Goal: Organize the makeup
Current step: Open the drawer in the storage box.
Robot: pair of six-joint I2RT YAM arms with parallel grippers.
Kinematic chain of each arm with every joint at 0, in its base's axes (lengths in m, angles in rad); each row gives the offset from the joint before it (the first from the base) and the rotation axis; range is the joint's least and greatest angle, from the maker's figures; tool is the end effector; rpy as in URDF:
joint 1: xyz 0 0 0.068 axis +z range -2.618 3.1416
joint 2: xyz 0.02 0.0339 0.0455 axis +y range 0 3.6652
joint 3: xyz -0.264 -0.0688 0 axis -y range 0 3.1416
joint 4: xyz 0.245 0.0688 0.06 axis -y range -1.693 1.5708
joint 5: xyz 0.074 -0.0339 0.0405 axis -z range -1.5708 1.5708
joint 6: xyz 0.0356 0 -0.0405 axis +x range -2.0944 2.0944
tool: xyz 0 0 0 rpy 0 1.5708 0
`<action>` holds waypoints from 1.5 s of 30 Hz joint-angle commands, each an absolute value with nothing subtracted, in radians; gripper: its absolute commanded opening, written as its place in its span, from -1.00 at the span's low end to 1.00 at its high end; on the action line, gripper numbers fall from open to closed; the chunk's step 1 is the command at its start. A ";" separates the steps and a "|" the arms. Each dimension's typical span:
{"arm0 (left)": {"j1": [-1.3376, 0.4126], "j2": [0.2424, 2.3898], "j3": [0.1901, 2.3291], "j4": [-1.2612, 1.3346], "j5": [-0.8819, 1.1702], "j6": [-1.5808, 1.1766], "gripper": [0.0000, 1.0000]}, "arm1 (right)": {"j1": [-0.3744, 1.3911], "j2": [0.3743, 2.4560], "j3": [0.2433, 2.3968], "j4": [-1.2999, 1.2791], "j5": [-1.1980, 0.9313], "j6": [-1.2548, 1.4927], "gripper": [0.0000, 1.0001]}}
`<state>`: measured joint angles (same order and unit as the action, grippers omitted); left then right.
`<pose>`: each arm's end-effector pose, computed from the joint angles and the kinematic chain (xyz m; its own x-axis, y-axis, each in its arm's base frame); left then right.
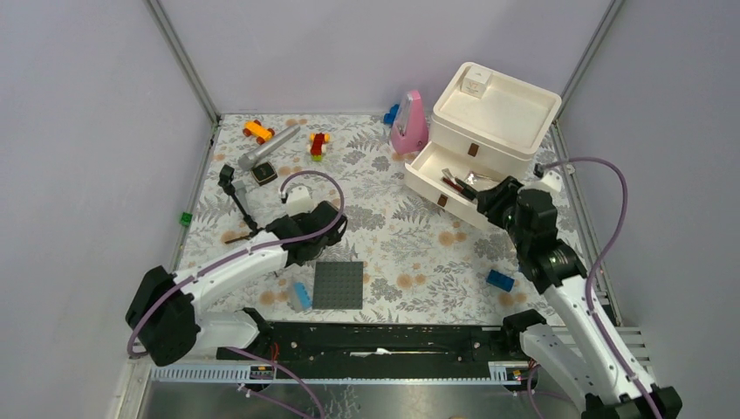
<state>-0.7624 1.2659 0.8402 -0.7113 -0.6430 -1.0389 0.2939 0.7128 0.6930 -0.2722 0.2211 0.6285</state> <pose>0.1823 -0.1446 0.2258 -0.6521 -0.3310 -0.6821 -0.3776 0.9219 -0.0863 0.1655 0.0419 0.3100 -0.2709 0.5173 -0.8118 0.0960 0.8536 0.5120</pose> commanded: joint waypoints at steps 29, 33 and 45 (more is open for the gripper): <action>-0.766 1.093 0.727 -0.630 -0.593 -1.013 0.64 | 0.298 1.336 1.043 0.121 0.410 0.568 0.15; -0.766 1.101 0.728 -0.617 -0.586 -1.012 0.64 | 0.298 1.381 1.081 0.108 0.434 0.557 0.15; -0.766 1.098 0.754 -0.606 -0.596 -1.026 0.64 | 0.298 1.451 1.122 0.097 0.465 0.568 0.13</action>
